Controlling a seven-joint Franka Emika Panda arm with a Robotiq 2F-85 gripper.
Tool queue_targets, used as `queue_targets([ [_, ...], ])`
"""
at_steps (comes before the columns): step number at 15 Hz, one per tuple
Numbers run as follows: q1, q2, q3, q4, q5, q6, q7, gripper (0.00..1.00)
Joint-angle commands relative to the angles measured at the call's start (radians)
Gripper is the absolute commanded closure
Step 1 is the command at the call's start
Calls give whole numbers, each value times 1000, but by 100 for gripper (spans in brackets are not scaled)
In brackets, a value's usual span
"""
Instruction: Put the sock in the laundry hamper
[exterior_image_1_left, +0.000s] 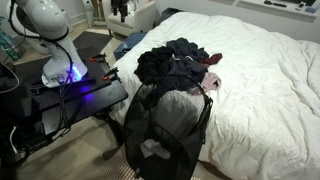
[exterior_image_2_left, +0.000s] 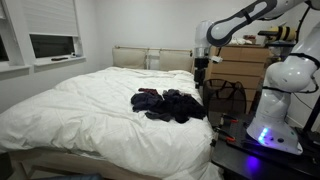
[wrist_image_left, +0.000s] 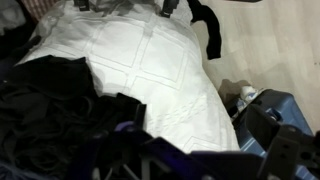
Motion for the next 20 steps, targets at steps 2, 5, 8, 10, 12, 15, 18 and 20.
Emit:
queue_targets([
  [2,-72,33,-21,-53,-86,58,16,0],
  [5,-103,63,-36,-81,-123,86,19,0],
  [8,-129,93,-51,-101,-152,114,22,0],
  [10,-148,120,-62,-118,-177,150,23,0],
  [12,-166,172,-73,-109,-198,188,28,0],
  [15,-187,243,-98,-113,-212,301,16,0],
  [18,-202,318,-125,-113,-211,397,4,0],
  [20,-210,374,-141,-113,-211,473,0,0],
])
